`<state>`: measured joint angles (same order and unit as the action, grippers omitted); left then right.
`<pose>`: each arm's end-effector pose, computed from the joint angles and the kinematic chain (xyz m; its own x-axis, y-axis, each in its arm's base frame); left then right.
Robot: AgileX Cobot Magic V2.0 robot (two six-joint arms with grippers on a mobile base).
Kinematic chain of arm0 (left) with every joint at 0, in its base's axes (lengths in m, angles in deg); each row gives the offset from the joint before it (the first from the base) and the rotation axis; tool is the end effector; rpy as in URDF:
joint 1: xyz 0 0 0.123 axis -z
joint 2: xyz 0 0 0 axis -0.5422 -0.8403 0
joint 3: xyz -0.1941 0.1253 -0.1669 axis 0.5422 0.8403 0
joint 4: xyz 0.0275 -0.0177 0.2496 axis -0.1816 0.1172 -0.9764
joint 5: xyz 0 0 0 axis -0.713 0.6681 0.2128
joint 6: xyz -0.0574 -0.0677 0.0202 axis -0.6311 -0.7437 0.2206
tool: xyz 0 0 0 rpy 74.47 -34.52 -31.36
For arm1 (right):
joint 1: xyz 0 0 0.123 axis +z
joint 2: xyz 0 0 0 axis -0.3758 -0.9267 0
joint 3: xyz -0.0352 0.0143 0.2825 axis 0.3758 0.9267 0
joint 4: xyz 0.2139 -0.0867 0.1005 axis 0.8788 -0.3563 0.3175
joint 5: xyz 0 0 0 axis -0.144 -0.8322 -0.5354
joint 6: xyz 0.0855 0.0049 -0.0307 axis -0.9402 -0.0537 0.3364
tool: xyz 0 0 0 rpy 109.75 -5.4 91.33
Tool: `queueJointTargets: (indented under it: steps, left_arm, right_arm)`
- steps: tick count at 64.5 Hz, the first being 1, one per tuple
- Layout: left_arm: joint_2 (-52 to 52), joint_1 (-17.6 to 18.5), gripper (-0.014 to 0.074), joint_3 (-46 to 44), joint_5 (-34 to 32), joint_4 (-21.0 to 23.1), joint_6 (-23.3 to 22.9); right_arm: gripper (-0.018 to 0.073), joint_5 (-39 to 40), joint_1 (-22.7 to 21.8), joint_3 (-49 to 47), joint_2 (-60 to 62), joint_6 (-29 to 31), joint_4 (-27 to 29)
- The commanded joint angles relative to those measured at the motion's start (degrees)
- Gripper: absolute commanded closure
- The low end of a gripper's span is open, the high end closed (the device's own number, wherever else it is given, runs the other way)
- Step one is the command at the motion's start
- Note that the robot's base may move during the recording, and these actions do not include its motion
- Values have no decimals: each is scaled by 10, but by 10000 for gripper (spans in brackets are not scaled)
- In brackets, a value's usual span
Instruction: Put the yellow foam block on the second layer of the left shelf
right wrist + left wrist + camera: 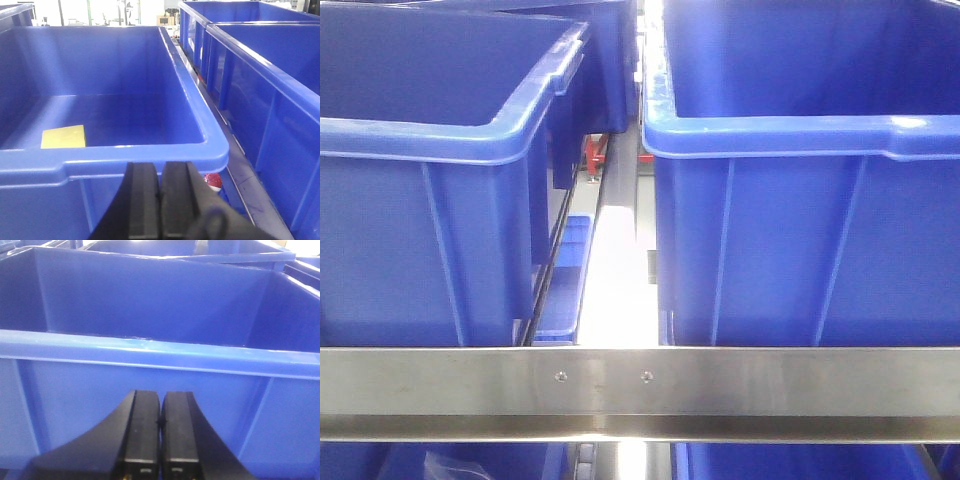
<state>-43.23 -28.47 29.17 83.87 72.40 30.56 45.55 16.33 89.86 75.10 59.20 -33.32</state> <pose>0.0561 -0.0032 0.2045 0.0035 -0.0669 -0.9978 0.0658 0.9956 -0.0665 0.0565 -0.0057 0.2032 0.0702 0.0446 -0.9965 0.0966 0.9940 0.0513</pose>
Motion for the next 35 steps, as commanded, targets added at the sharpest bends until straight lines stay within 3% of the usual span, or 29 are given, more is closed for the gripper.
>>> queueJointTargets:
  steps: [1, 35]
  left_arm:
    - [-4, 3, 460, 15, -51, 4, -2]
    - [-4, 3, 460, 15, -51, 4, -2]
  right_arm:
    - [503, 53, -3, -13, 10, 5, 0]
    - [503, 53, -3, -13, 10, 5, 0]
